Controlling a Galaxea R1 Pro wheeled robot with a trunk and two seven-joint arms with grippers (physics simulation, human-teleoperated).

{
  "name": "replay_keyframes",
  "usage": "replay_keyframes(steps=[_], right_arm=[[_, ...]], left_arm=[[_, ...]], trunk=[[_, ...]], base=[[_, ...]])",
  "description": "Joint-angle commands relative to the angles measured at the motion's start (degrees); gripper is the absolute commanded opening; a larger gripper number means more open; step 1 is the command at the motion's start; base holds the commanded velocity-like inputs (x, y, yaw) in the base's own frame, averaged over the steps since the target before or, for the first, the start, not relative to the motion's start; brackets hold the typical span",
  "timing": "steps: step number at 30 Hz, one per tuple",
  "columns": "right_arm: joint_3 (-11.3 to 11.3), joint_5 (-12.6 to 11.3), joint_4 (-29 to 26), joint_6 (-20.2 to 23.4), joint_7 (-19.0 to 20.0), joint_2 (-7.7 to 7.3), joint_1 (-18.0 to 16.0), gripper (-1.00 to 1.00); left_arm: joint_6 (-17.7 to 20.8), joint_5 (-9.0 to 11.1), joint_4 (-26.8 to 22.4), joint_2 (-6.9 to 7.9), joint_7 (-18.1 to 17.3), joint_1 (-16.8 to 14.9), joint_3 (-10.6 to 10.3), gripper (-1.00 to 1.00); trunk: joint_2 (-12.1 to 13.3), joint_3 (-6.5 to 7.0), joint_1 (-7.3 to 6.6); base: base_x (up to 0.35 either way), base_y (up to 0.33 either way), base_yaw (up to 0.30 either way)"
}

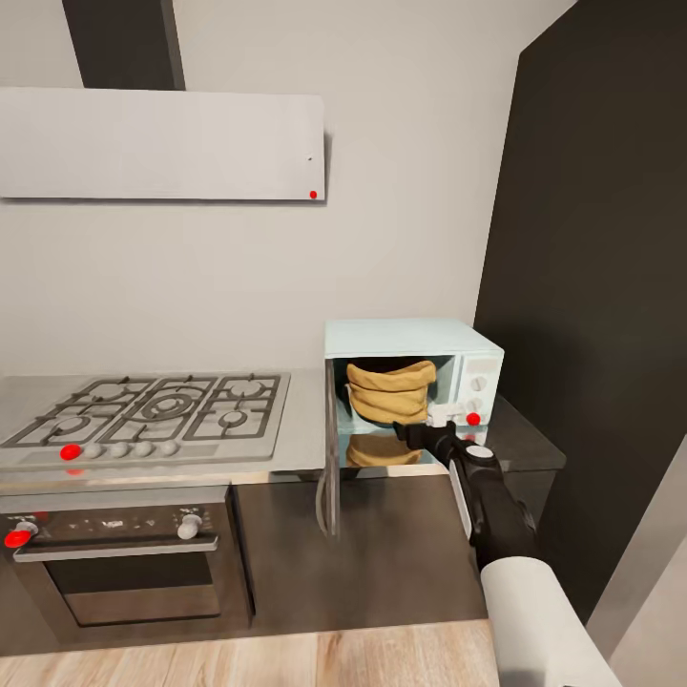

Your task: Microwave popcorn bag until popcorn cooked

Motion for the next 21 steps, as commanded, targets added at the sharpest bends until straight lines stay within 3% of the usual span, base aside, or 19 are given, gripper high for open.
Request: replay_keyframes(steps=[1,7,12,21], right_arm=[[-0.24,0.63,0.12,0.13,0.53,0.08,-0.04,1.0],[-0.23,0.77,-0.99,0.09,0.58,0.08,-0.04,1.0],[-0.17,0.71,-0.86,0.07,0.42,0.08,-0.04,1.0],[-0.15,0.44,-0.76,0.05,-4.69,0.08,-0.04,1.0]], left_arm=[[-0.1,0.39,-0.07,-0.02,0.17,0.0,-0.2,1.0],[-0.1,0.39,-0.09,0.04,0.17,0.02,-0.17,1.0],[-0.1,0.31,-0.09,-0.02,0.17,0.0,-0.24,1.0],[-0.1,0.34,-0.09,0.06,0.17,0.01,-0.26,1.0]], trunk=[[-0.04,-0.06,0.0],[-0.04,-0.06,0.0],[-0.04,-0.06,0.0],[-0.04,-0.06,0.0]], base=[[0.0,0.0,0.0],[0.019,0.013,0.0],[0.171,0.189,0.0],[0.106,0.114,0.0]])
